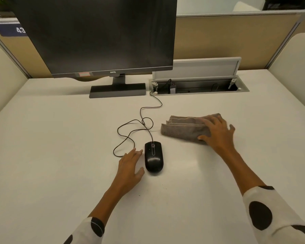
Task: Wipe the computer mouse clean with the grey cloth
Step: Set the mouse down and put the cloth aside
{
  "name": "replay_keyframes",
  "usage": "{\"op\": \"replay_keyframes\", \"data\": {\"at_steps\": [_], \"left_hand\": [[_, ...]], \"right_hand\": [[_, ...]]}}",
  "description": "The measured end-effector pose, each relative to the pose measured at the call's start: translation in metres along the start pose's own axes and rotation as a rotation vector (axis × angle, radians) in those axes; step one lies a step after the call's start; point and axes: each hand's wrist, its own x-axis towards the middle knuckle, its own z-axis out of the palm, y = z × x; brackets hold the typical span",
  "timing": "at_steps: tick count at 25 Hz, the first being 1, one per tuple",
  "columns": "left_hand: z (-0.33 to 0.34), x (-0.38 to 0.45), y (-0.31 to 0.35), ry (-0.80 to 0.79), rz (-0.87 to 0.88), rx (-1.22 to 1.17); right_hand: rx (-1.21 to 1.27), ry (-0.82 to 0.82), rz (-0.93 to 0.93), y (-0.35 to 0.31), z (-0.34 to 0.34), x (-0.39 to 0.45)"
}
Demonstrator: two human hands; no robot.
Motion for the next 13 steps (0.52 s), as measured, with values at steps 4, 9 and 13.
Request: {"op": "replay_keyframes", "data": {"at_steps": [4, 9, 13], "left_hand": [[0.005, -0.001, 0.002, 0.038, 0.060, -0.034], [0.008, -0.003, 0.004, 0.053, 0.041, -0.038], [0.008, -0.004, 0.004, 0.062, 0.043, -0.028]], "right_hand": [[0.221, 0.067, 0.172, 0.013, -0.011, 0.004], [0.428, 0.211, 0.460, 0.006, -0.015, 0.021], [0.581, 0.255, 0.673, 0.012, -0.013, 0.034]]}}
